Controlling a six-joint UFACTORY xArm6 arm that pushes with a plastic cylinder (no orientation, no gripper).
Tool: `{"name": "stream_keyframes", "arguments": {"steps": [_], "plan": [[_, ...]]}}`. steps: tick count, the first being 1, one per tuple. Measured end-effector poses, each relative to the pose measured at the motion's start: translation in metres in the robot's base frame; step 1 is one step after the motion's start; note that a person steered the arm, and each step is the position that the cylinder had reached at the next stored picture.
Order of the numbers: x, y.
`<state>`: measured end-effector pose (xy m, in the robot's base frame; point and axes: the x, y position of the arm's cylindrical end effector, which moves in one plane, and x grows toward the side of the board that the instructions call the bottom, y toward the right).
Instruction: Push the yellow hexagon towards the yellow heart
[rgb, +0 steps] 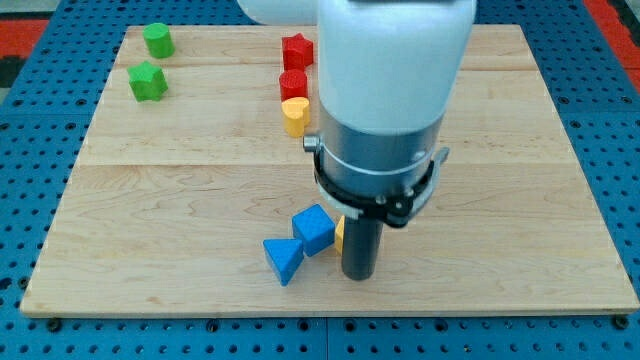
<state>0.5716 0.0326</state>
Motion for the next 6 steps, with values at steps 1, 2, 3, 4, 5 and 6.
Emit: {"name": "stream_keyframes", "arguments": {"steps": [1, 2, 3, 4, 5, 6], "plan": [[-0.017, 0.036], [-0.046, 0.030], [-0.053, 0.018], [-0.028, 0.055], [-0.005, 0.012], [-0.030, -0.023]]}}
